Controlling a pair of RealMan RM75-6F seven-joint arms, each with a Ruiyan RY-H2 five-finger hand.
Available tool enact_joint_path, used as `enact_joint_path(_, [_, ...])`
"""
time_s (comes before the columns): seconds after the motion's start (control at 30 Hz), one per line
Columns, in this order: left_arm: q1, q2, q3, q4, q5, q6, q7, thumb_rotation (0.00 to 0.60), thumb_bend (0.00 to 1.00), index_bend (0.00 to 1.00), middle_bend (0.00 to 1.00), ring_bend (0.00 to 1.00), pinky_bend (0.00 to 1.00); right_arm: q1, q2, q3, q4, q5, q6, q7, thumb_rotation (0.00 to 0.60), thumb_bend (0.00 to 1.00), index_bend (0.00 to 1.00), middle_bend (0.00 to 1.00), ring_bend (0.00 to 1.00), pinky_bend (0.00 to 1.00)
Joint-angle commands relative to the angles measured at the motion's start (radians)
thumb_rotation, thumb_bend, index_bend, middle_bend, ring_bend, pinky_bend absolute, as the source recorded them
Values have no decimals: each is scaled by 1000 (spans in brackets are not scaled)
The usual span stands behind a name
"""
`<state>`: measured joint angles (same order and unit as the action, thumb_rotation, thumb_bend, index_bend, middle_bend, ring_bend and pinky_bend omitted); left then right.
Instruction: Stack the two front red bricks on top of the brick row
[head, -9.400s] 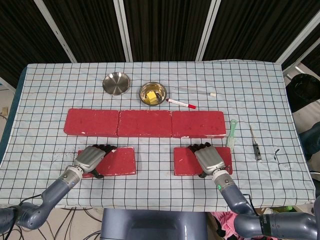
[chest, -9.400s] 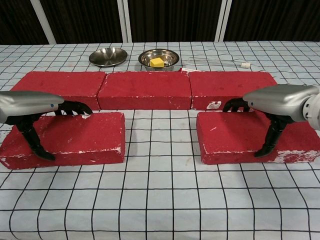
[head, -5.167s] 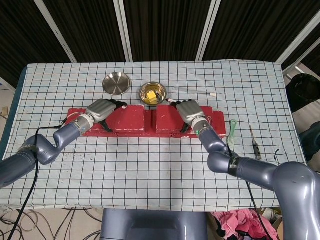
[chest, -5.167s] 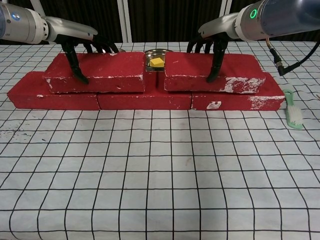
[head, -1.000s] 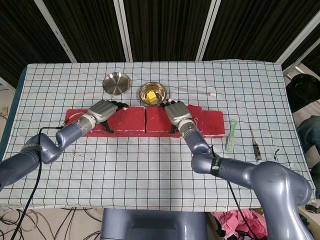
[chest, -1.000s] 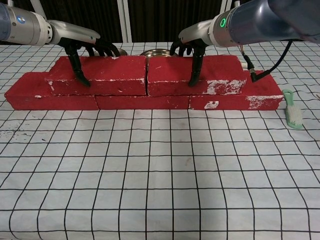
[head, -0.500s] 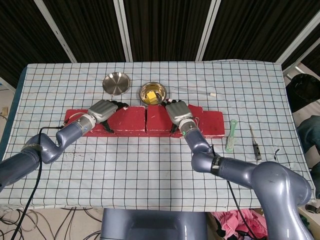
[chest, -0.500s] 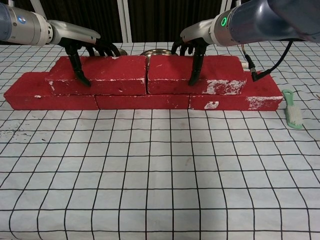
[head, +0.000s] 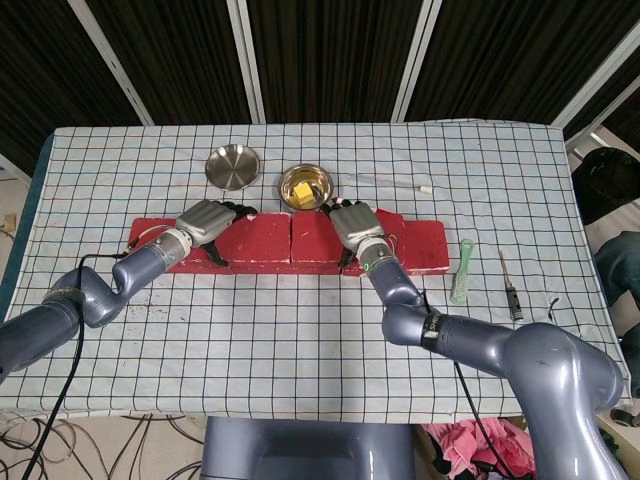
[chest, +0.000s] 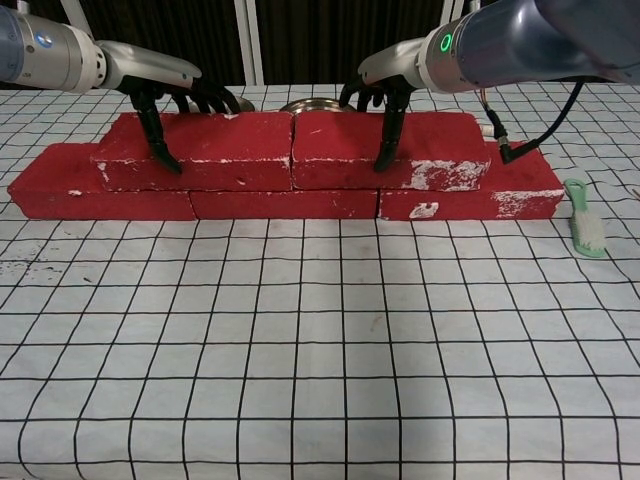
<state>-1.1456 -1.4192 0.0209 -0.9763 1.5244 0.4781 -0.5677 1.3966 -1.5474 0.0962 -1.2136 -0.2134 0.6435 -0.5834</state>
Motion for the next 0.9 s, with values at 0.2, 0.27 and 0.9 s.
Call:
enact_joint_path(0.2, [0,-2,-1,1,-3,-3,2,600,96,130,211,118,233,0,-3,0,3,-2,-5,1,600,0,56,106,62,187])
enact_joint_path(0.27, [0,-2,0,3,-3,-6,4,600,74,124,210,116,232,0,-3,-1,4,-2,-7,1,600,0,49,96,53,187])
enact_joint_path(0.9, [-3,2,-9,-5,-20,-23,22,600,20,96,185,83,213,-2,-4,0,3,-10,0,4,600,0,31,79,38,187])
